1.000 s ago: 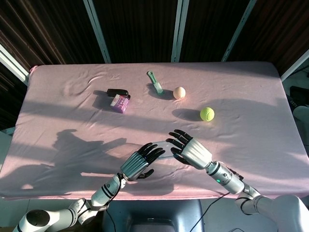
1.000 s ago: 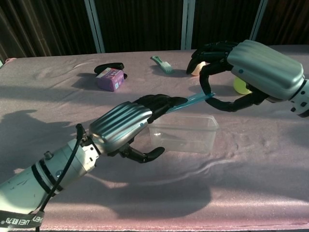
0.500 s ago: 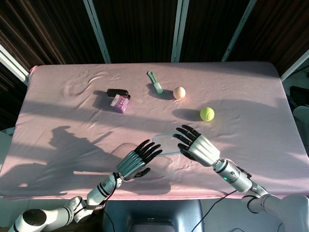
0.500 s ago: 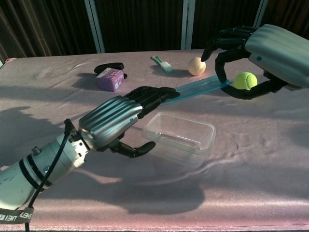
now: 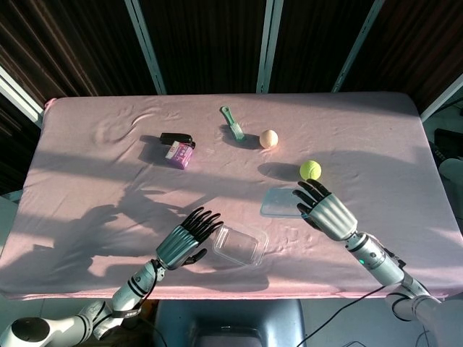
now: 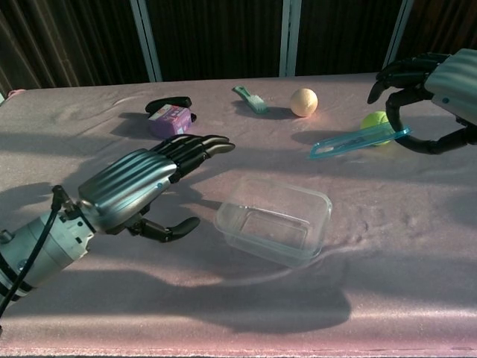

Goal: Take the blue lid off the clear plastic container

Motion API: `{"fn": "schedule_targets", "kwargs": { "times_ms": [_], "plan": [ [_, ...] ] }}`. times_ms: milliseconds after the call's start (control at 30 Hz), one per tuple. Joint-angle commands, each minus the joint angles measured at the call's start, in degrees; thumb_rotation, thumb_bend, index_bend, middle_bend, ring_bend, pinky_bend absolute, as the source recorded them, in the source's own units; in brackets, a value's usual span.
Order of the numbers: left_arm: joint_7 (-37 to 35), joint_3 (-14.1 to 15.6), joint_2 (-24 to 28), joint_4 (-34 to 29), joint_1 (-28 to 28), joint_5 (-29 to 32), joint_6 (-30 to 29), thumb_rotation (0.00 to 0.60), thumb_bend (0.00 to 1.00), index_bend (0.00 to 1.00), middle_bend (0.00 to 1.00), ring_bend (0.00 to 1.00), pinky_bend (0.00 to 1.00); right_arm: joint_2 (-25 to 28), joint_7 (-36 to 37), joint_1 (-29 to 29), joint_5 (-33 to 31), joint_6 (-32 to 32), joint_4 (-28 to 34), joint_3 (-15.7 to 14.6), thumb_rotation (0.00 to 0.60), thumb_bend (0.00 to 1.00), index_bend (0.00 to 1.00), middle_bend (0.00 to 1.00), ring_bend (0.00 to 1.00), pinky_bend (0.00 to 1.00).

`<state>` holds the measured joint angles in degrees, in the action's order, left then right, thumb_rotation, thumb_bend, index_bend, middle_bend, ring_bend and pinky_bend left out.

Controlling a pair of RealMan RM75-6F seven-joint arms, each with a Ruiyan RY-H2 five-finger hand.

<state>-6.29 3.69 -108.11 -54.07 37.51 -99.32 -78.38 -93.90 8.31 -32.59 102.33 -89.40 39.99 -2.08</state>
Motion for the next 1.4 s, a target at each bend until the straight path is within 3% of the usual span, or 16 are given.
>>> {"fn": "schedule_targets", "kwargs": {
  "times_ms": [33,100,200,367,600,733,933,1067,1233,1400],
  "plan": [
    [0.77,0.09,0.88,-0.66,-0.73,0.59,0.25,0.6,0.35,0.0,0.0,0.0,0.0,-1.56,-0.21,0.68,-1.21,4.08,-1.8,-0.91,0.6,0.66,0.71,0.4,0.22,0.33],
    [2.09,0.27,2.42,-2.17,-1.67,1.44,0.75,0.6,0.35,0.0,0.0,0.0,0.0,-1.42,-0.35,0.75,-2.26,7.87,-0.9,-1.37,0.6,0.63,0.51,0.35,0.18,0.28],
    [3.46,0.35,4.87,-4.84,-3.03,2.83,1.29,0.6,0.35,0.0,0.0,0.0,0.0,-0.23,0.1,0.61,-2.96,10.95,1.78,-1.87,0.6,0.5,0.22,0.25,0.1,0.17],
    [7.25,0.64,11.32,-12.45,-6.1,6.95,3.42,0.6,0.35,0.0,0.0,0.0,0.0,3.87,-0.7,1.01,-4.03,15.34,9.3,-3.09,0.6,0.28,0.01,0.16,0.01,0.07],
    [15.35,2.22,22.82,-26.71,-10.99,11.39,3.24,0.6,0.34,0.0,0.0,0.0,0.0,13.24,-3.3,1.8,-6.94,23.7,24.01,-5.87,0.6,0.13,0.0,0.01,0.0,0.0],
    [18.01,3.98,28.83,-32.45,-15.0,13.09,0.76,0.6,0.34,0.0,0.0,0.0,0.0,19.43,-6.09,3.1,-10.15,26.24,33.89,-6.28,0.6,0.11,0.0,0.0,0.0,0.0],
    [19.71,5.48,35.48,-37.14,-21.79,14.72,-6.08,0.6,0.34,0.0,0.0,0.0,0.0,27.71,-16.94,11.89,-14.99,14.54,47.23,-5.18,0.6,0.11,0.0,0.0,0.0,0.0],
    [19.56,5.78,38.4,-38.71,-25.76,16.15,-9.52,0.6,0.35,0.0,0.0,0.0,0.0,30.19,-23.17,20.22,-19.16,3.93,53.45,-4.67,0.6,0.11,0.0,0.0,0.0,0.0],
    [18.54,4.63,37.8,-36.38,-28.66,13.24,-14.28,0.6,0.36,0.0,0.0,0.0,0.0,28.52,-17.85,27.26,-19.75,-4.29,52.1,-3.93,0.6,0.11,0.0,0.0,0.0,0.0],
    [18.02,4.01,37.63,-35.35,-29.85,11.28,-15.36,0.6,0.36,0.0,0.0,0.0,0.0,28.25,-17.96,27.78,-20.29,-2.01,50.53,-3.37,0.6,0.11,0.0,0.0,0.0,0.0]
  ]
}}
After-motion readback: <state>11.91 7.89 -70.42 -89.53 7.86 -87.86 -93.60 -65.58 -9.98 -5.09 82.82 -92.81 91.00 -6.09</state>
